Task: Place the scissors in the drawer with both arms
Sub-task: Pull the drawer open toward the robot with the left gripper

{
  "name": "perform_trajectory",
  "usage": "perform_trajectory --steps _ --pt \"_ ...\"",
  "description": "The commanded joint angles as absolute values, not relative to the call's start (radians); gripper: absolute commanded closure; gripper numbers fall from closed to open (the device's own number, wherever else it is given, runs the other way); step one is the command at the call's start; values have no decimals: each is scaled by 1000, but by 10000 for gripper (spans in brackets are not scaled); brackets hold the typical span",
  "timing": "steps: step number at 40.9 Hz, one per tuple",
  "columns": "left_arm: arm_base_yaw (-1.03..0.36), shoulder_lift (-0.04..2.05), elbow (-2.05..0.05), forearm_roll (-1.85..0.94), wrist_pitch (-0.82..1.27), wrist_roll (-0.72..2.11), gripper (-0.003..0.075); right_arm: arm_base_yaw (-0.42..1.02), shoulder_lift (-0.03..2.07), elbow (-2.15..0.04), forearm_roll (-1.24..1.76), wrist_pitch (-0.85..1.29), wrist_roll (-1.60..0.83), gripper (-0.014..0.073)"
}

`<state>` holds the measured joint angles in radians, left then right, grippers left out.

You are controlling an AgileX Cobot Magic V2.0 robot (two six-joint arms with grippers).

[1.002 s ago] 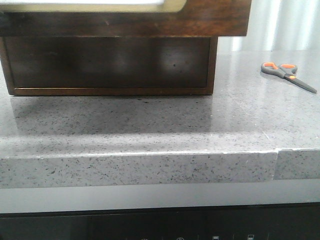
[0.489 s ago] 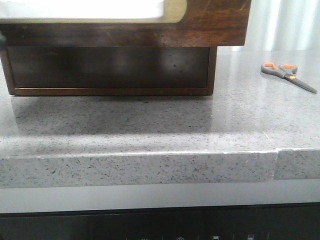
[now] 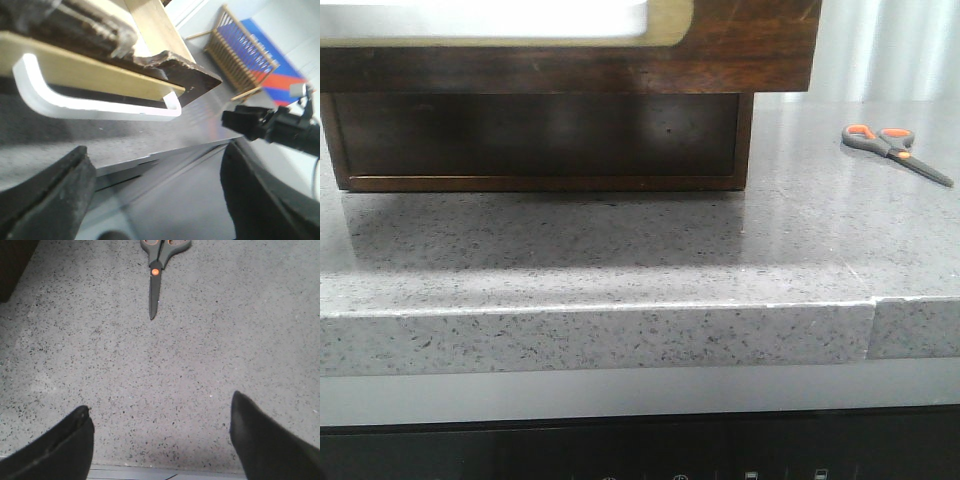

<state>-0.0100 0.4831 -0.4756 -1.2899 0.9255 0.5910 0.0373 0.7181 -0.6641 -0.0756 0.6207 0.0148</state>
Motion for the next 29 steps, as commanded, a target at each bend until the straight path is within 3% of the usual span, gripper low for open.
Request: perform_trajectory --steps 1,12,21,29 --pt "-9 463 -609 -1114 905 460 206 31 719 -699 -90 549 11 11" --pt "-9 459 -866 -573 924 278 207 31 719 -699 -90 549 11 11" --pt "-20 459 -915 -302 921 248 207 31 719 -699 -90 549 11 11" --pt "-231 459 -915 -255 893 248 207 31 719 -699 -90 549 11 11"
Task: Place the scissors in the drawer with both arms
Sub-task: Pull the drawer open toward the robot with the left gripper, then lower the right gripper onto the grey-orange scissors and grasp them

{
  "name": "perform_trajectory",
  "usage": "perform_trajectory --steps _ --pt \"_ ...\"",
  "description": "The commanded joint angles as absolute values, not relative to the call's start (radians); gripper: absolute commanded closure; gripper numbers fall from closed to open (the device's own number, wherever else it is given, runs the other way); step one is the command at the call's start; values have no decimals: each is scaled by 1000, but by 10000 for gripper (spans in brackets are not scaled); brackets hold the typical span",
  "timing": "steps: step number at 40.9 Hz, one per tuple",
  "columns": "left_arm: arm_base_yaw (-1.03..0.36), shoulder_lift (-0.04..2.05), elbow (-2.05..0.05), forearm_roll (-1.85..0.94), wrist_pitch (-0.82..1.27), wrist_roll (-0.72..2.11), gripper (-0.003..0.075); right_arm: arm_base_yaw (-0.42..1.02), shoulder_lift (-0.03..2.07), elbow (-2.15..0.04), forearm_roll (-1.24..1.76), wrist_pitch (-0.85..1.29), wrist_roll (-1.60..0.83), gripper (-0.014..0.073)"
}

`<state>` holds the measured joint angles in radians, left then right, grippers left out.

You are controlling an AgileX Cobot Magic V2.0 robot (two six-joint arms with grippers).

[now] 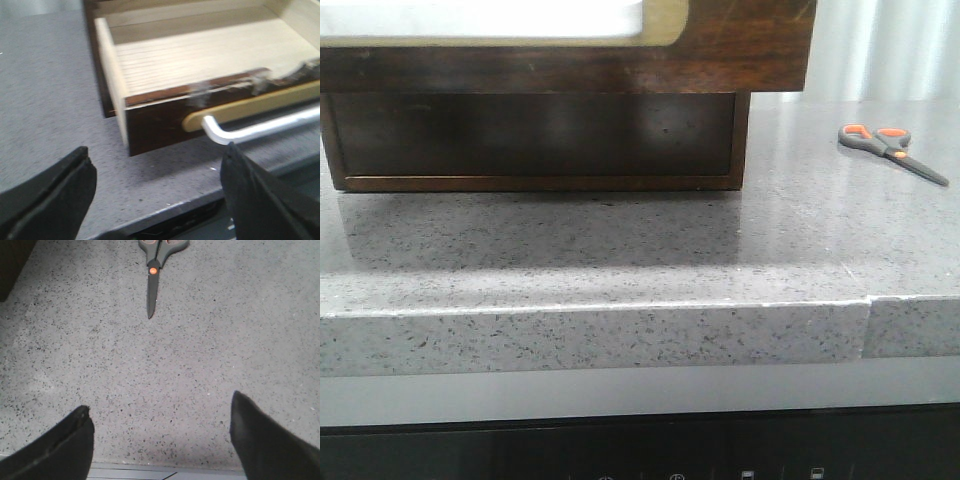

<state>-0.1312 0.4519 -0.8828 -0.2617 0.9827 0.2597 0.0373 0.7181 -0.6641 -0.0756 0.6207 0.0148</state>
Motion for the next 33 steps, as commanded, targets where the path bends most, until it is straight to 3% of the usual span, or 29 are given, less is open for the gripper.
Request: perform_trajectory --steps 1,7,12,33 --pt "-263 459 -915 -242 891 248 207 31 719 -699 -90 549 11 11" --pt "-446 459 -915 -201 872 214 207 31 719 -699 -90 549 11 11" --pt "-502 459 -915 -188 810 120 207 31 719 -699 -90 549 11 11" --pt "-506 459 -914 -53 762 38 208 31 719 -701 -93 483 11 11"
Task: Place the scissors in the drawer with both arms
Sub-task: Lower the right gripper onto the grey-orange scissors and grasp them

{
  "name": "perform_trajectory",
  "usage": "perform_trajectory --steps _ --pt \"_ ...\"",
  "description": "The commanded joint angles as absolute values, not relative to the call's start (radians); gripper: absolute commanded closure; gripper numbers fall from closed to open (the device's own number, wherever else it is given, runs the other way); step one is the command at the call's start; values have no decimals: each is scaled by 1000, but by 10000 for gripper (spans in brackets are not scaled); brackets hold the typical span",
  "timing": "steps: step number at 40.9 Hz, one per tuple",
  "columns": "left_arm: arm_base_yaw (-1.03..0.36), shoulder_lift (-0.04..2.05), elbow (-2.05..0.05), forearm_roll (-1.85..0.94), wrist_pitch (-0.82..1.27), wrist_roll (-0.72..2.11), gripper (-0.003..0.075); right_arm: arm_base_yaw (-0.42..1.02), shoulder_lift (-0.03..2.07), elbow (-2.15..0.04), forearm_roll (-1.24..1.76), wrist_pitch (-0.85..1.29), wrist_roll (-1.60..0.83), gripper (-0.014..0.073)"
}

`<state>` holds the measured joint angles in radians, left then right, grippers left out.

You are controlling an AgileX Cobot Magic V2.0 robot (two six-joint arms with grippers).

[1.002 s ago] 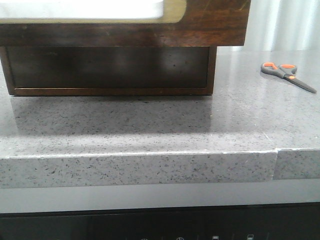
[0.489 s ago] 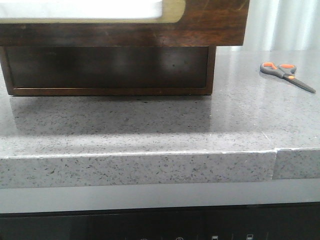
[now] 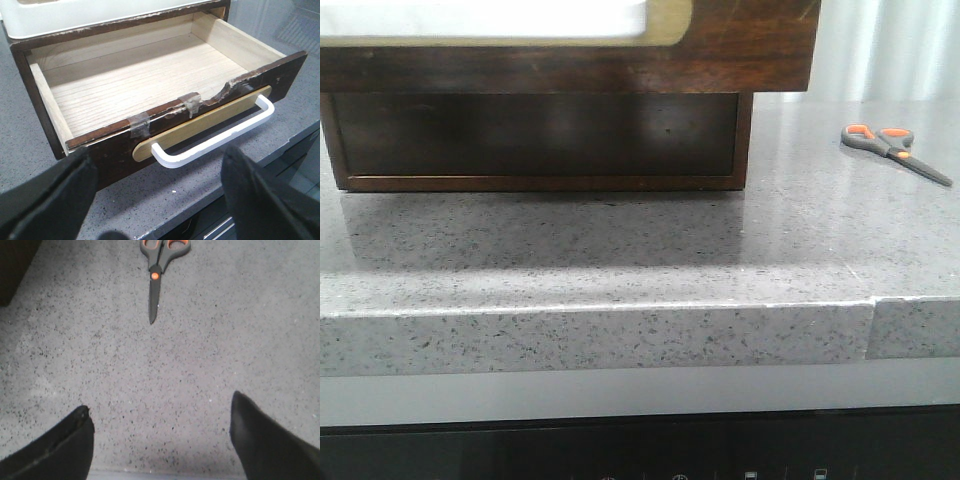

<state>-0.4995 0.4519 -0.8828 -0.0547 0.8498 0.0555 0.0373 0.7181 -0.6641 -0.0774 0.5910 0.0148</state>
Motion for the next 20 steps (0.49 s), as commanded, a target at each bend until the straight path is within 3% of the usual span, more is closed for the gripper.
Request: perform_trajectory --steps 1,8,20 --pt "-506 459 -914 -53 762 38 208 31 719 -702 -92 475 11 11" --pt "-506 459 -914 -55 773 38 208 22 784 -766 -91 522 27 11" --pt "-506 459 -910 -55 764 38 208 -83 1139 -1079 0 770 -40 11"
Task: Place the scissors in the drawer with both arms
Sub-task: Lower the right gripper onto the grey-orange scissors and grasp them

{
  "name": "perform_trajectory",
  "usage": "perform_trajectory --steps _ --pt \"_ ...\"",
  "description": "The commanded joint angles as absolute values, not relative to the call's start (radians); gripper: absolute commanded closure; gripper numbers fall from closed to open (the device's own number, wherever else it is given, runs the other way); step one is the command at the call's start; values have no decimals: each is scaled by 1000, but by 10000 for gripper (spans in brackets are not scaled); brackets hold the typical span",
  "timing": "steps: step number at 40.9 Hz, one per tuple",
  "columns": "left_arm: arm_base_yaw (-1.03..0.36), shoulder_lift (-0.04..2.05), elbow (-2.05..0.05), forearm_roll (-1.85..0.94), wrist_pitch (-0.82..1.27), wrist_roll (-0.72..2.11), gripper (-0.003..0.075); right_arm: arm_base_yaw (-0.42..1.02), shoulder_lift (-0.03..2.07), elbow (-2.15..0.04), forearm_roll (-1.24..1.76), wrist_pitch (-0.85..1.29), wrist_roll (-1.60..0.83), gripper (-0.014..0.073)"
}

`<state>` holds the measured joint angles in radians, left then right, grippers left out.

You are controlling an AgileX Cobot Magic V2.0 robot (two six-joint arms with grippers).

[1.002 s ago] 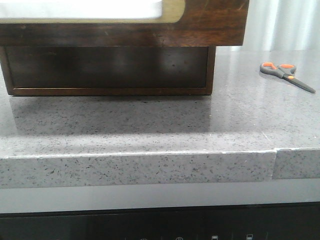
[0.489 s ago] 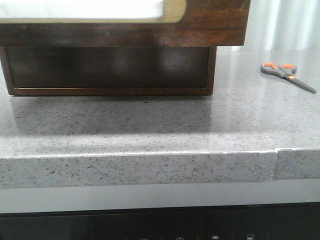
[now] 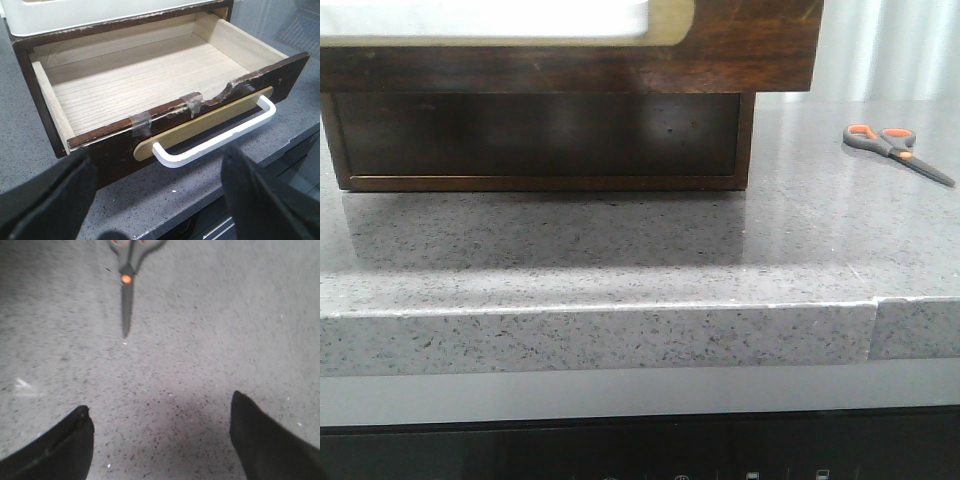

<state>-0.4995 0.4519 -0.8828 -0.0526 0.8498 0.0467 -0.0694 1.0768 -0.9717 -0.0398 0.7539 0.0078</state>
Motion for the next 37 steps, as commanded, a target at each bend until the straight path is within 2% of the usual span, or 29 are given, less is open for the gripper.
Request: perform_trajectory --steps 1,10,37 --pt "-506 459 -910 -55 764 38 208 -83 1174 -1101 18 786 -60 11" --pt "-506 459 -910 -55 764 38 208 -74 1414 -1304 118 860 -186 11" --pt "-506 459 -910 -55 762 38 208 -46 1900 -1709 163 911 -190 11"
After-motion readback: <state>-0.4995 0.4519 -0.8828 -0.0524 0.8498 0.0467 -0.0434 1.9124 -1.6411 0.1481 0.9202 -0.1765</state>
